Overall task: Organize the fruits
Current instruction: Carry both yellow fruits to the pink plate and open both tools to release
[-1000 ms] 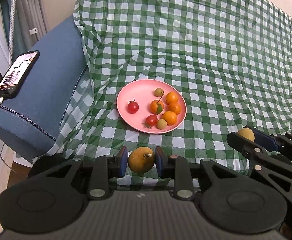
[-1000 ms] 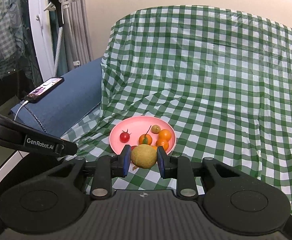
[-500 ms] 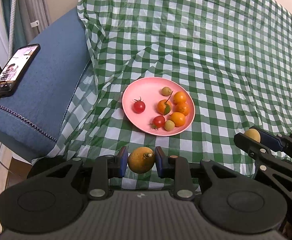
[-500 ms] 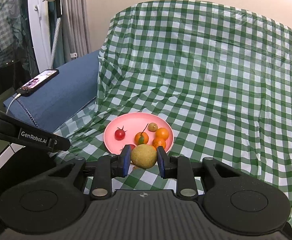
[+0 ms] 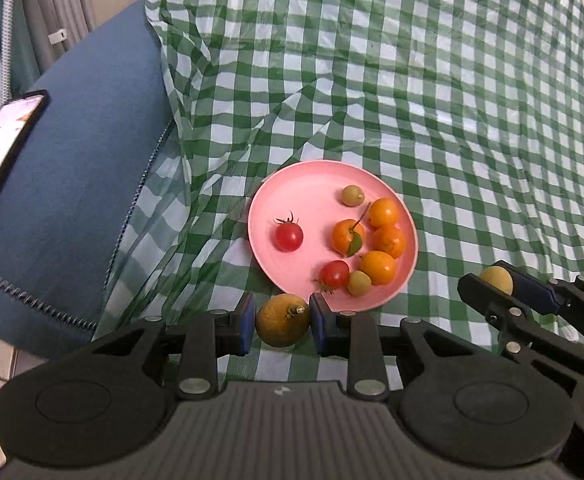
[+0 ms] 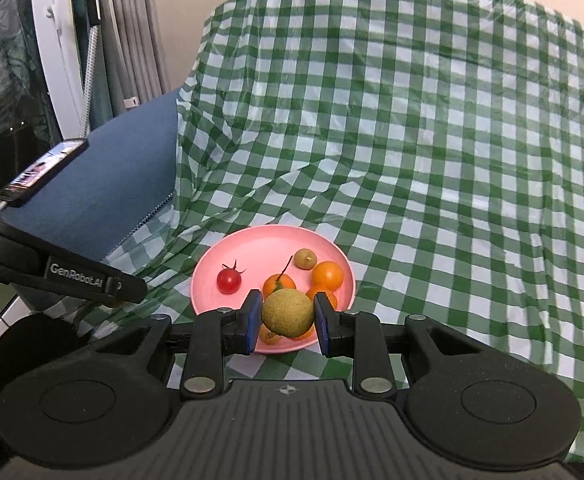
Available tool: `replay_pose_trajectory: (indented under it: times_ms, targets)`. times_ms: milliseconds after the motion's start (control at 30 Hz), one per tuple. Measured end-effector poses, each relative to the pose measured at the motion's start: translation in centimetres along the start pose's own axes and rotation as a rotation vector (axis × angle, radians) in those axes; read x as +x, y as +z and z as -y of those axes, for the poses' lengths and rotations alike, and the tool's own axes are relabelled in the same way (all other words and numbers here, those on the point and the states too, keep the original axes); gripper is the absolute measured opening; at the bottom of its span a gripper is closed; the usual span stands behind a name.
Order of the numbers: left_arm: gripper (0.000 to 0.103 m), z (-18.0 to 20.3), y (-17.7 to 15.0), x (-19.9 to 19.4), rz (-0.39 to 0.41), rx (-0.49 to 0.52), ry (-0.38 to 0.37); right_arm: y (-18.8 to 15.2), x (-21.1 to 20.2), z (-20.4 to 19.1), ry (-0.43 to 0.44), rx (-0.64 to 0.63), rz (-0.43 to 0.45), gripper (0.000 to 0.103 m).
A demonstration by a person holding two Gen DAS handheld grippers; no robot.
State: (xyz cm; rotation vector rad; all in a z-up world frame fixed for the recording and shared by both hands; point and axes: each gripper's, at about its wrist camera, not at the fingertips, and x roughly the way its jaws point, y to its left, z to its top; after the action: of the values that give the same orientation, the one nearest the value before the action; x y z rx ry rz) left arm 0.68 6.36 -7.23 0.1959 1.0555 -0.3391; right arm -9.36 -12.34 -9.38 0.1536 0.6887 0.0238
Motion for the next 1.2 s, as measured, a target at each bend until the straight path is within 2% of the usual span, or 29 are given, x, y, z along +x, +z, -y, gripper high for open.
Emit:
replay_pose_trajectory:
  times_ms: [300, 500, 700, 733, 767, 800, 833, 867, 933, 1033, 1200]
  targets:
    - [0.032, 1.3, 3.1, 6.1, -0.061, 0.039, 0.004, 0.6, 7.2, 1.4, -0.002, 0.022, -0.078, 0.029]
    - [0.032, 1.9, 4.8, 9.8, -0.076, 0.074, 0.015, 1.4, 11.4, 2.0, -0.007, 0.035, -0.105, 0.029]
    - [0.033, 1.5, 6.1, 11.9, -0.074, 0.084, 0.017, 1.7, 13.9, 2.0, -0.005, 0.051, -0.120, 0.029]
    - [0.044, 1.5, 6.3, 11.8, -0.063, 0.088, 0.016, 1.8, 14.1, 2.1, 0.001, 0.065, -0.116, 0.031]
    - [0.063, 1.5, 6.6, 11.7, -0.051, 0.088, 0.025, 1.9, 14.3, 2.3, 0.008, 0.082, -0.113, 0.039]
    - [0.071, 1.5, 6.8, 11.4, -0.032, 0.084, 0.066, 2.0, 14.4, 2.5, -0.001, 0.100, -0.108, 0.041]
    - [0.085, 1.3, 6.9, 11.1, -0.009, 0.086, 0.101, 2.1, 14.4, 2.9, -0.006, 0.116, -0.102, 0.048]
    - [0.093, 1.1, 7.0, 10.8, 0.016, 0.091, 0.127, 2.2, 14.4, 3.3, -0.013, 0.131, -0.100, 0.059]
    - [0.103, 0.6, 7.0, 10.0, 0.037, 0.087, 0.135, 2.1, 13.8, 3.9, -0.029, 0.161, -0.097, 0.072]
    - [0.103, -0.3, 6.3, 8.5, 0.042, 0.050, 0.120, 1.5, 12.0, 4.3, -0.039, 0.177, -0.098, 0.078]
    - [0.103, 0.0, 3.5, 4.9, 0.034, 0.037, 0.106, -0.2, 7.3, 2.8, -0.042, 0.169, -0.108, 0.087]
